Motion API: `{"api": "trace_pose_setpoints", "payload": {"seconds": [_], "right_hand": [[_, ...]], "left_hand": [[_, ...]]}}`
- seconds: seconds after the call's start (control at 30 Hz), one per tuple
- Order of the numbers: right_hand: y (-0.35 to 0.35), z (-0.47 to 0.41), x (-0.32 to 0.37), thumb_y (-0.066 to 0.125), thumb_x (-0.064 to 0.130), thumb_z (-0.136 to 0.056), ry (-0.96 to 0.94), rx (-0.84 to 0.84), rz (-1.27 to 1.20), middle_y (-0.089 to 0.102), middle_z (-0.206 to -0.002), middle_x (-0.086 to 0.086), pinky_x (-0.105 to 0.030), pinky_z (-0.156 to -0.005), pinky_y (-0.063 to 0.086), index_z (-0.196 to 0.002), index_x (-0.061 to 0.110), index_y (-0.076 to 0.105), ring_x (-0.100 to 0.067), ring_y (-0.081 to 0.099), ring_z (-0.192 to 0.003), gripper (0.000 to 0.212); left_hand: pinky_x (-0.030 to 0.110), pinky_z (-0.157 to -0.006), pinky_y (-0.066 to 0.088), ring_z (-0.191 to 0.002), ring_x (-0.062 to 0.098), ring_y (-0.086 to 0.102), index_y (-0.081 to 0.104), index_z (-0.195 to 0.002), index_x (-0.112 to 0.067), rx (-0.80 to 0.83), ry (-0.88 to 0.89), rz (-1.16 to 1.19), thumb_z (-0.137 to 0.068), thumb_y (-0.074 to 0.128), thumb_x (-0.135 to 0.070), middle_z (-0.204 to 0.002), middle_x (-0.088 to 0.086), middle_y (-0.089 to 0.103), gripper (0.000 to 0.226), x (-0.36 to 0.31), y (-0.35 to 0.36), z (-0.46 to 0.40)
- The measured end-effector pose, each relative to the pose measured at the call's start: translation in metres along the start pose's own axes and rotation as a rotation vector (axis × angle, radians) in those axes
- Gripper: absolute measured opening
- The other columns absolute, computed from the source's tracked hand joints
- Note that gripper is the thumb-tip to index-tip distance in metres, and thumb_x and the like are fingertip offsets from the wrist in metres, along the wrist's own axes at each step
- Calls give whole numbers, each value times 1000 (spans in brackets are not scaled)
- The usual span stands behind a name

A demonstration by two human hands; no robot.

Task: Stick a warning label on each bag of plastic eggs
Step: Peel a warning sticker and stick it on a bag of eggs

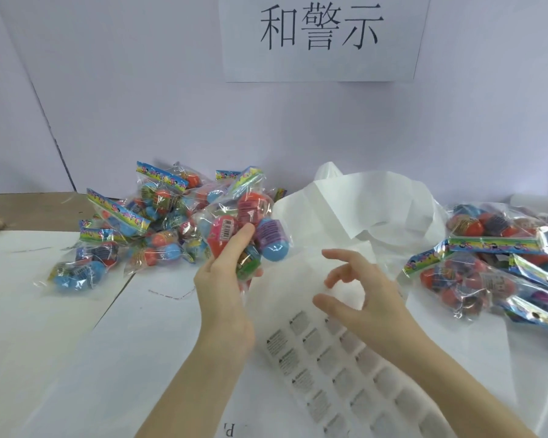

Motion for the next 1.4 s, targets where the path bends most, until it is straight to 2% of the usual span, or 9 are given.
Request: {"api": "trace_pose_setpoints", "payload": {"seconds": [0.1, 0.27, 0.33, 0.43, 0.57, 0.67, 0.8, 0.97, 1.4], "right_hand": [[-3, 2, 0, 68, 14, -81, 30, -22, -220, 59, -84, 14, -7, -78, 36, -103, 45, 51, 3, 53, -86, 41], [-21, 0, -4, 62, 9, -87, 63, -235, -537, 62, -91, 0, -47, -71, 53, -96, 42, 57, -26, 66, -75, 35], [-32, 2, -7, 63, 8, -86, 42, -350, -572, 63, -85, 7, -43, -65, 50, -87, 41, 62, -22, 66, -65, 33], [-41, 5, -12, 67, 8, -83, 40, -431, -609, 66, -71, -2, -33, -61, 43, -75, 33, 70, -22, 52, -61, 27], [-36, 3, -7, 67, 9, -81, 10, -350, -584, 43, -57, -13, -27, -55, 34, -75, 30, 72, -19, 36, -57, 22], [-30, 2, 0, 74, 11, -74, 1, -230, -566, 45, -57, -6, -32, -64, 39, -77, 33, 74, -20, 43, -61, 22], [-29, 2, 8, 79, 12, -64, -14, -146, -574, 59, -51, 13, -19, -62, 48, -75, 34, 76, -4, 55, -56, 25], [-29, 3, 15, 73, -2, -73, -58, -135, -497, 48, -38, 18, -3, -50, 36, -89, 19, 70, 5, 49, -42, 27], [-42, 3, 10, 72, -3, -71, -25, -249, -659, 74, -81, 7, -19, -71, 54, -79, 39, 75, -8, 69, -76, 42]], "left_hand": [[8, -39, 41, -48, -3, 58, 69, -69, -22, 35, 9, 34, -67, 73, -25, -62, -12, 68, 5, -2, 3, 3], [20, -64, 52, -61, 4, 63, 71, -67, -19, 205, 94, 2, -42, 82, -24, -68, -7, 69, 27, -11, 13, 6], [23, -63, 54, -63, 6, 64, 73, -60, -19, 313, 101, -2, -58, 73, -19, -67, -6, 69, 3, -11, 21, 10], [26, -63, 57, -68, 7, 68, 75, -60, -20, 470, 83, 41, -58, 70, -16, -70, -5, 72, 6, -7, 31, 17], [21, -60, 54, -66, 8, 69, 76, -62, -17, 636, 37, 68, -58, 68, -16, -70, -4, 72, 9, -5, 42, 28], [20, -55, 52, -61, 9, 67, 75, -63, -15, 604, -18, 99, -56, 72, -13, -68, -1, 72, 8, -3, 40, 24], [18, -51, 51, -59, 8, 64, 73, -68, -16, 483, -107, 131, -49, 80, -17, -71, -1, 70, 21, 2, 32, 16], [18, -53, 52, -60, 8, 65, 74, -66, -18, 455, -140, 146, -53, 72, -28, -71, -2, 70, 16, 4, 31, 14], [42, -74, 57, -86, 15, 70, 78, -76, -18, 655, -86, 225, -62, 74, -18, -86, -2, 74, 15, -14, 36, 18]]}}
Point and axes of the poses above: each hand's wrist, its own z-axis away from the middle knuckle, its own y-axis out of the palm, x = y × z, the point moved 7 cm from there along -z, towards the middle knuckle
